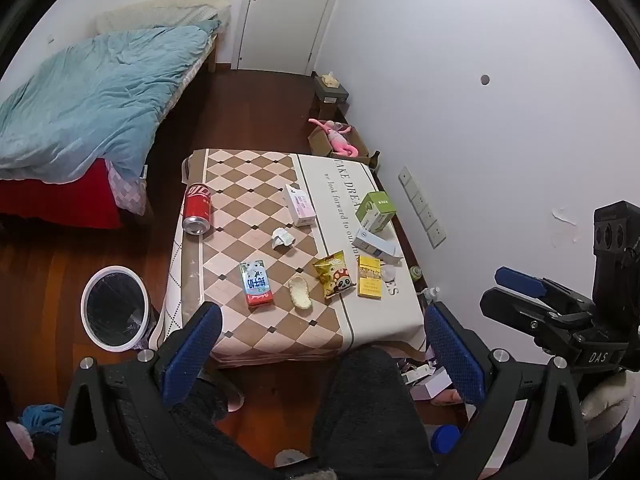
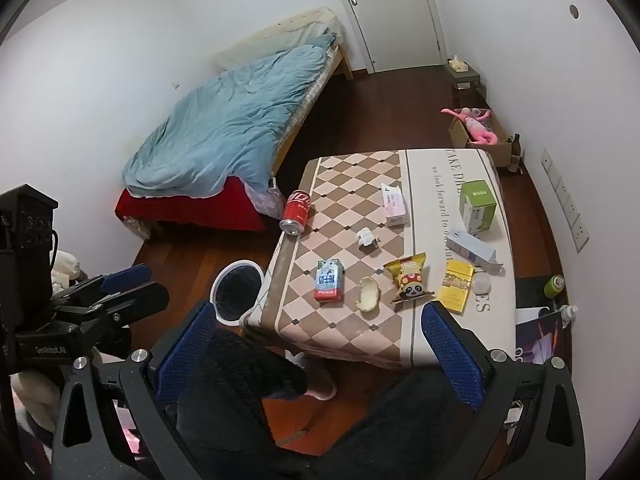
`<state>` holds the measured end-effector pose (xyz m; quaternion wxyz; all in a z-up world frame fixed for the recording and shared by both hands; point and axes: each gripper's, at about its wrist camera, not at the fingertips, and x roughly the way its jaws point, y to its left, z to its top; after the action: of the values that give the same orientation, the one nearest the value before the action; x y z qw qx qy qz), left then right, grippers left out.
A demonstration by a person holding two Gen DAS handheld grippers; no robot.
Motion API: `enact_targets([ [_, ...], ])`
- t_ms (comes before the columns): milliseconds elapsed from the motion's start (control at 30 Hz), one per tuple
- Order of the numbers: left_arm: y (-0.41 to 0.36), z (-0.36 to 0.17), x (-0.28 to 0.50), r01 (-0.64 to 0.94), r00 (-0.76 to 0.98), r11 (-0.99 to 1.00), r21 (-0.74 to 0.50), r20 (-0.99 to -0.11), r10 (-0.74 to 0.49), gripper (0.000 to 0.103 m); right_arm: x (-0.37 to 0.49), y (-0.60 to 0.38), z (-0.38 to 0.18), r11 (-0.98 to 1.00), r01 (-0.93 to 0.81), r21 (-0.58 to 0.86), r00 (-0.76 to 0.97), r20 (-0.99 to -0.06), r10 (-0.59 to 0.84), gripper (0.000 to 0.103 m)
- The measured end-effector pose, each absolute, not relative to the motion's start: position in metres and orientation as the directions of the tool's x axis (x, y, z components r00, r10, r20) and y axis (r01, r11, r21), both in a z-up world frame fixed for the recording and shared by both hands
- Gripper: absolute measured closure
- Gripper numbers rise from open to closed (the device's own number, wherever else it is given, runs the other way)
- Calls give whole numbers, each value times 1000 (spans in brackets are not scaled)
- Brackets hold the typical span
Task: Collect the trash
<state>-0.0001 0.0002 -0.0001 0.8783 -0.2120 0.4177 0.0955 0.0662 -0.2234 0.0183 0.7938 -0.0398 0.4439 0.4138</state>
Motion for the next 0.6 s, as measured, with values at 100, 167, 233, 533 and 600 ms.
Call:
enact_targets([
  [100, 0, 0, 0, -345, 634, 892, -293, -773, -9, 0, 65, -222, 18, 660, -691, 295, 271, -741, 614, 0],
  [167, 1, 0, 1, -342, 633, 893, -293, -774, -11, 0, 64, -221, 18, 662, -690, 294, 273, -742, 613, 0],
  [233, 0, 0, 1, -345, 633, 893, -291, -774, -8, 0, 63, -213, 21, 657, -687, 310, 262, -738, 622, 0],
  [533, 0, 0, 1, -344, 637, 894, -288, -771, -3, 0, 64, -210, 23, 655, -685, 319, 257, -735, 628, 0],
  [600, 0, 0, 0, -344, 638, 893, -291, -770, -5, 0, 67, -219, 19, 647, -694, 318, 253, -733, 631, 0],
])
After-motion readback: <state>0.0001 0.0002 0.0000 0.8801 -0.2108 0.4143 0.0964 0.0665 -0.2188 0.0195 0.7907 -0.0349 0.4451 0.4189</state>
